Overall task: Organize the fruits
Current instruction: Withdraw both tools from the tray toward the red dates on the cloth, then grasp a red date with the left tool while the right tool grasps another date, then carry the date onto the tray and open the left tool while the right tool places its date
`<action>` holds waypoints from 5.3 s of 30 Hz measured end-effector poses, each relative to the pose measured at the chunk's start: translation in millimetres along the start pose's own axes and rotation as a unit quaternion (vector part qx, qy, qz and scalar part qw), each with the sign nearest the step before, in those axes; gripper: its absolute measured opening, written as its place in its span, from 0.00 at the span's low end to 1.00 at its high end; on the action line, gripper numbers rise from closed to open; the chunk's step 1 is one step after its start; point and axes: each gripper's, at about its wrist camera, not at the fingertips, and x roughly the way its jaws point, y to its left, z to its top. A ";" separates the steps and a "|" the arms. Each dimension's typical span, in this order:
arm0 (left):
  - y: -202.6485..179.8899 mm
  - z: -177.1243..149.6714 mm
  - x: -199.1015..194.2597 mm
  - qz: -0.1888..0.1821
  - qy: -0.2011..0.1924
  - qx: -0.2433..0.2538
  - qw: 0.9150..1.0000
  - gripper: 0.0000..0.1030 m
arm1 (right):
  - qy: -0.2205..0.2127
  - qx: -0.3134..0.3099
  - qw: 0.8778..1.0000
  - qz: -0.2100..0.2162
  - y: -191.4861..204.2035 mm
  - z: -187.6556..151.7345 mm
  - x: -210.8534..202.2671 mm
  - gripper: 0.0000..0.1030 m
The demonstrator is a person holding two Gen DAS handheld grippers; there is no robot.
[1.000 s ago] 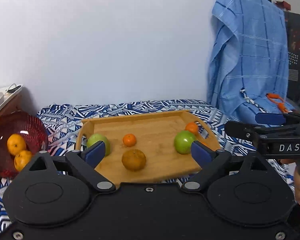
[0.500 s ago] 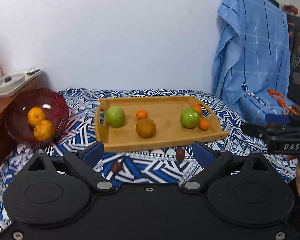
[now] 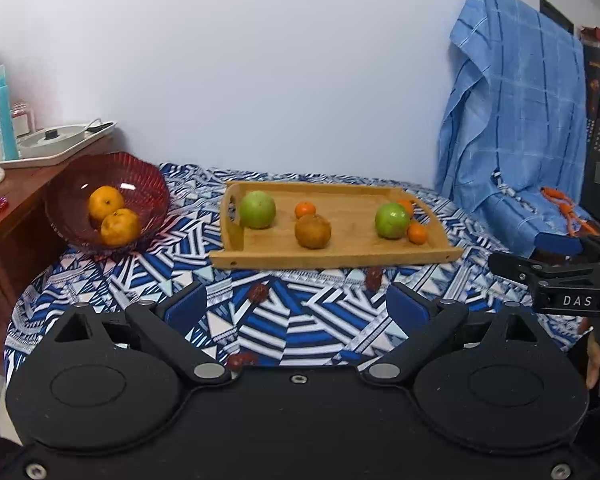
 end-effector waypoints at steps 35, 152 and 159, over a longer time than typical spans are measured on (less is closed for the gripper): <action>29.2 -43.5 114.2 0.046 0.158 -0.067 0.984 0.28 | 0.131 0.020 0.991 -0.007 -8.4 -51.1 95.4 0.69; 8.1 79.4 238.1 0.060 0.057 -0.067 0.994 0.26 | 0.071 0.130 0.988 0.037 -55.7 24.0 196.7 0.28; -2.8 75.4 255.2 0.062 0.082 -0.054 0.993 0.26 | 0.090 0.123 0.988 0.020 -52.7 22.5 199.9 0.28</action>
